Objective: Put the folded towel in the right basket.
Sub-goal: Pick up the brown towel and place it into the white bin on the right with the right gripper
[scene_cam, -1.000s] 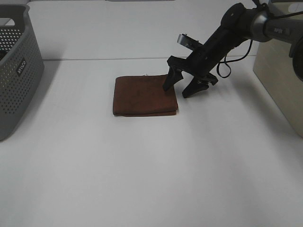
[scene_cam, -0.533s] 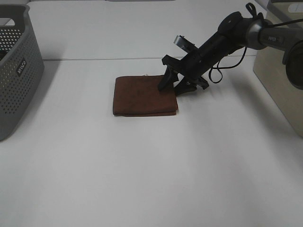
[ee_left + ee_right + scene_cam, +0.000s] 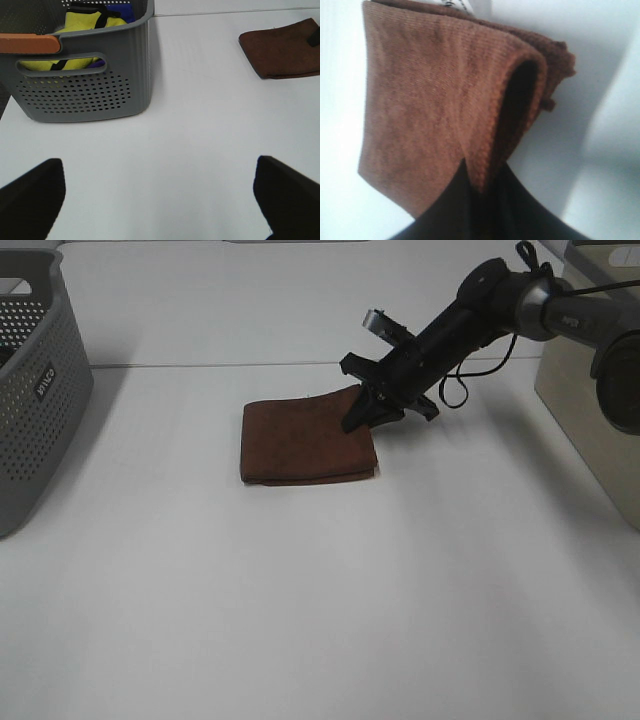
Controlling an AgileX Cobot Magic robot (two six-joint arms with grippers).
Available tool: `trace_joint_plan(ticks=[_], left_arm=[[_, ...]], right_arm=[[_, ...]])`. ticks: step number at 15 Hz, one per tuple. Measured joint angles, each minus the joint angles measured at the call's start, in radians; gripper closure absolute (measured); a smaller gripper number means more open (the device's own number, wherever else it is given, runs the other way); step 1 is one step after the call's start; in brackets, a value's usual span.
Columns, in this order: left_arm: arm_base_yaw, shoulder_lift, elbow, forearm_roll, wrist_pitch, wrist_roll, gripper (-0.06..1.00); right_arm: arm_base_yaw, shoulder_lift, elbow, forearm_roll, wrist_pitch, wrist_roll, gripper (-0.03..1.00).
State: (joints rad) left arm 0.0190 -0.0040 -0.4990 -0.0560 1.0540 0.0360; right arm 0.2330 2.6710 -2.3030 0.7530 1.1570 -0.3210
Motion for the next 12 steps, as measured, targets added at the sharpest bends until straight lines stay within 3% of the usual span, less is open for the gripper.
trace_joint_plan(ticks=[5,12], left_arm=[[0.0,0.0,0.0,0.0,0.0,0.0,-0.03],[0.0,0.0,0.0,0.0,0.0,0.0,-0.03]], right_arm=[[0.0,-0.146,-0.145,-0.094,0.054,0.01,0.91],[-0.026,-0.451,-0.153,-0.478,0.064,0.089,0.91]])
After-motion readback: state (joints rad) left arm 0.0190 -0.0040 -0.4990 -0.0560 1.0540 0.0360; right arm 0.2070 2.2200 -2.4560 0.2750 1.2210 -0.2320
